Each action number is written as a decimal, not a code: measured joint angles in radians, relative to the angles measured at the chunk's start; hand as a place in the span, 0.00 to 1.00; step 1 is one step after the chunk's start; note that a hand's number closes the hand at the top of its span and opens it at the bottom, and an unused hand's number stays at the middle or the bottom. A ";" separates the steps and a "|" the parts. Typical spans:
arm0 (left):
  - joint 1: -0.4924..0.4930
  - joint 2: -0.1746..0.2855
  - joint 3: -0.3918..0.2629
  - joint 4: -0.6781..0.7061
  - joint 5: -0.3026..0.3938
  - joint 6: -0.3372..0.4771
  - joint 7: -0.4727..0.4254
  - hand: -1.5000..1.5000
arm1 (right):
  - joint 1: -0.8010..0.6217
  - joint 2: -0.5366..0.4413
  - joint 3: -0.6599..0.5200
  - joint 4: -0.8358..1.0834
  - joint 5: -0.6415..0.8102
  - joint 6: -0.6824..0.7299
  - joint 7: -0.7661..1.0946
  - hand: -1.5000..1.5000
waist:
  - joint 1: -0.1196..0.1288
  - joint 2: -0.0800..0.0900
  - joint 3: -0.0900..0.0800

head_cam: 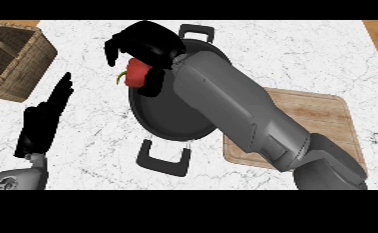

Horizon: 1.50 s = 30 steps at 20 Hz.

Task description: Pick the bell pepper from the cutting board and place it in the pot

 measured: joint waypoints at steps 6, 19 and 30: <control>-0.003 -0.008 -0.008 -0.006 -0.004 -0.001 -0.006 0.50 | -0.001 0.000 0.036 0.075 -0.137 0.013 -0.059 0.00 | 0.019 0.004 0.000; 0.017 -0.018 -0.005 -0.016 -0.013 0.009 0.000 0.50 | -0.006 0.000 -0.126 0.082 -0.547 0.042 -0.172 0.00 | -0.002 -0.003 0.002; 0.055 -0.006 0.037 -0.035 0.004 0.004 0.004 0.50 | -0.064 -0.063 -0.251 0.279 -0.640 0.350 -0.246 0.00 | -0.055 -0.011 0.002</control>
